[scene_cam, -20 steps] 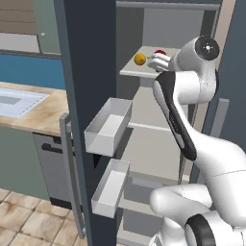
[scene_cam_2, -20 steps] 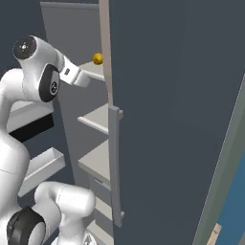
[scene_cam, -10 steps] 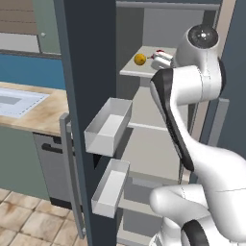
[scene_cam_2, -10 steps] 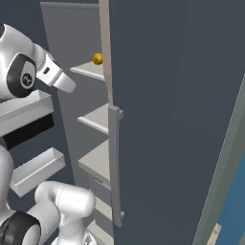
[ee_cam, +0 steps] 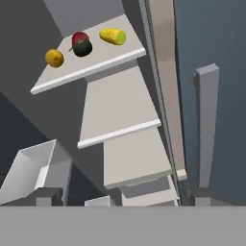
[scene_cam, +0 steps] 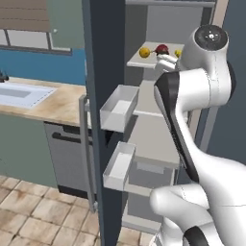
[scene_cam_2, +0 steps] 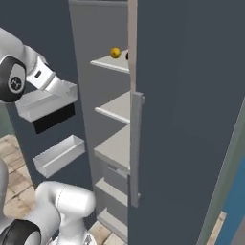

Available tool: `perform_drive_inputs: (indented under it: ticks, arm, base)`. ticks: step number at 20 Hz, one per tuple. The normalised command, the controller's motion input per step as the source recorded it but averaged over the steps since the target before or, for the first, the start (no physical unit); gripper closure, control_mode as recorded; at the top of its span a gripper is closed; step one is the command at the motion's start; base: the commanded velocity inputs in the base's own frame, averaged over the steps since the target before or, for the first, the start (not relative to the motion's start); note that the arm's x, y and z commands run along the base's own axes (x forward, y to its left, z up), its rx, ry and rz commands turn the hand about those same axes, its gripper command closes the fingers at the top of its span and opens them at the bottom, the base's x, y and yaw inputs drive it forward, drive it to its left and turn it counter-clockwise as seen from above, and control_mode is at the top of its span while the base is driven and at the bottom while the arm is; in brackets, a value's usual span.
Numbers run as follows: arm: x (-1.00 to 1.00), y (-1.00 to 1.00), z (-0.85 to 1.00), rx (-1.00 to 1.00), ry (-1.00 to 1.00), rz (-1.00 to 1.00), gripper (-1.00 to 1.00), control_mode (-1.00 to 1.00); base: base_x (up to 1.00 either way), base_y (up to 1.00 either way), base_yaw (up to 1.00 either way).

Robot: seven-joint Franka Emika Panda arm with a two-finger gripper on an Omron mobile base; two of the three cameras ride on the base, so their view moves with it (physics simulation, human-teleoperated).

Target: Take the squash and lemon from the second highest rack and move them to the highest rack where the pear and corn are located, to maximize freezer space. Close the freezer door after rearranging.

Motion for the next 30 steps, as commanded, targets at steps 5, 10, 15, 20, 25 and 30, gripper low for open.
perform_drive_inputs:
  ticks: [5, 10, 15, 20, 25, 30]
  arm:
    - [0.0, 0.0, 0.0, 0.0, 0.0, 0.0, -1.0, 1.0]
    - [0.0, 0.0, 0.0, 0.0, 0.0, 0.0, -1.0, 1.0]
    - [0.0, 0.0, 0.0, 0.0, 0.0, 0.0, -1.0, 1.0]
    - [0.0, 0.0, 0.0, 0.0, 0.0, 0.0, -1.0, 1.0]
    - [0.0, 0.0, 0.0, 0.0, 0.0, 0.0, -1.0, 1.0]
    - [0.0, 0.0, 0.0, 0.0, 0.0, 0.0, -1.0, 1.0]
  base:
    - [-0.3, 0.76, -0.09]
    - [-0.03, 0.99, -0.14]
    - [-0.19, 0.79, -0.07]
    - [0.0, 0.66, -0.12]
    - [0.87, 0.82, -0.52]
    - [0.54, 0.64, -0.78]
